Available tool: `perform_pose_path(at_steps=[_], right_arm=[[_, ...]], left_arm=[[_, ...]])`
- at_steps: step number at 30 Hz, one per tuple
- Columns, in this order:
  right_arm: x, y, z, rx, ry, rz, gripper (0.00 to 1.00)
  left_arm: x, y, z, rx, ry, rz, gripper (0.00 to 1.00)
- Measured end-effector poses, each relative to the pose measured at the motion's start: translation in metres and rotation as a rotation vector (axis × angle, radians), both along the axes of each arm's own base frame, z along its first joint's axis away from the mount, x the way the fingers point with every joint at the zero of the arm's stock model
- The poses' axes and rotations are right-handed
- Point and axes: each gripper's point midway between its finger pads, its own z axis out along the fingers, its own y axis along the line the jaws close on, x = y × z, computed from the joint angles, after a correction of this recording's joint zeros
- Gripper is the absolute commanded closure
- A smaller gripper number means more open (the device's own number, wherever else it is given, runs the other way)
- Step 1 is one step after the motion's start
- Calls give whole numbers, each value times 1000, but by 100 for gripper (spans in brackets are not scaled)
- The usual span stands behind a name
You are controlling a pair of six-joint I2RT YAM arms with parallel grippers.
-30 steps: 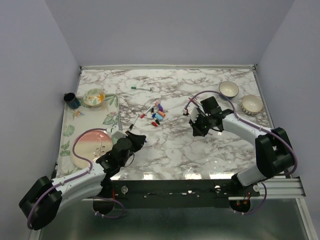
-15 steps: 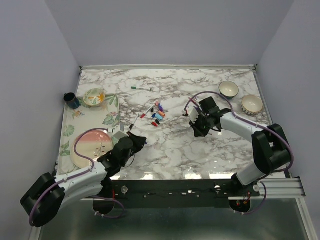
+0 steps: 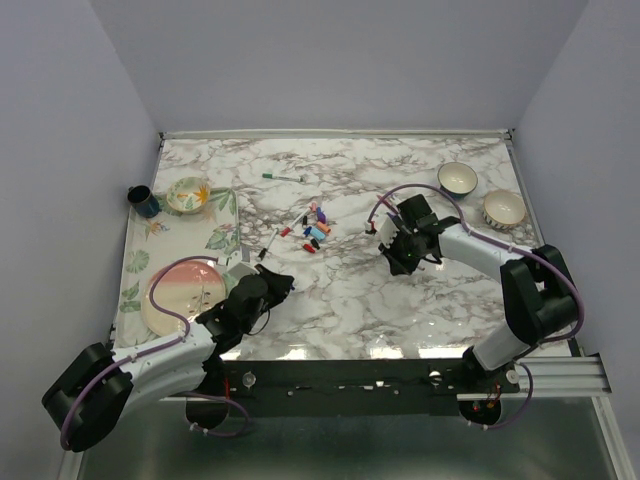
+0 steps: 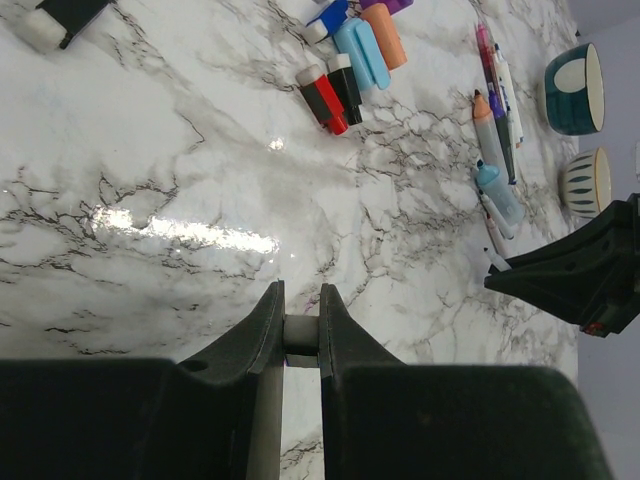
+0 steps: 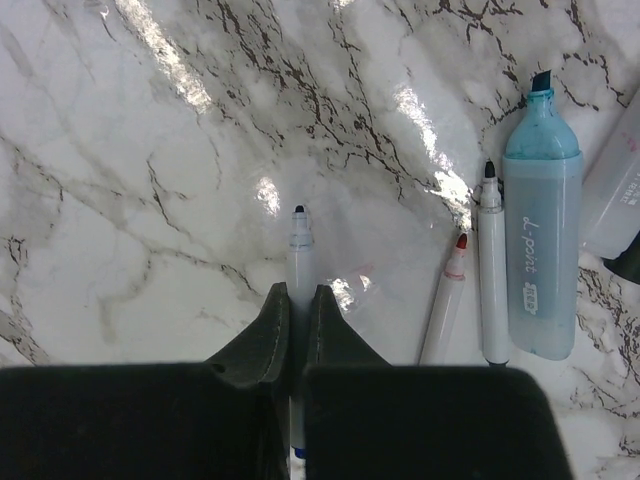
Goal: Open the pen caps
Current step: Place the barrel on the table with the right arm, then place the pen cap on the table with the left arm
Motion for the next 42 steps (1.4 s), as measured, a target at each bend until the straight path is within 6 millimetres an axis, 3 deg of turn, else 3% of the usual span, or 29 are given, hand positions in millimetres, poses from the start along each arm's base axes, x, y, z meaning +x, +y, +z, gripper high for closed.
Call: perform_pose_path(at_steps=[6, 10, 18, 30, 42], right_arm=[[3, -4, -2, -24, -10, -16, 85], [10, -10, -7, -58, -26, -45, 72], [24, -18, -7, -107, -84, -97, 63], [33, -25, -3, -136, -125, -131, 64], [37, -19, 26, -80, -200, -113, 63]], left_arm=[[0, 0, -2, 3, 4, -3, 100], [-2, -2, -6, 10, 18, -14, 100], [-2, -3, -8, 14, 22, -24, 100], [3, -13, -6, 25, 28, -44, 100], [14, -25, -10, 54, 60, -60, 100]])
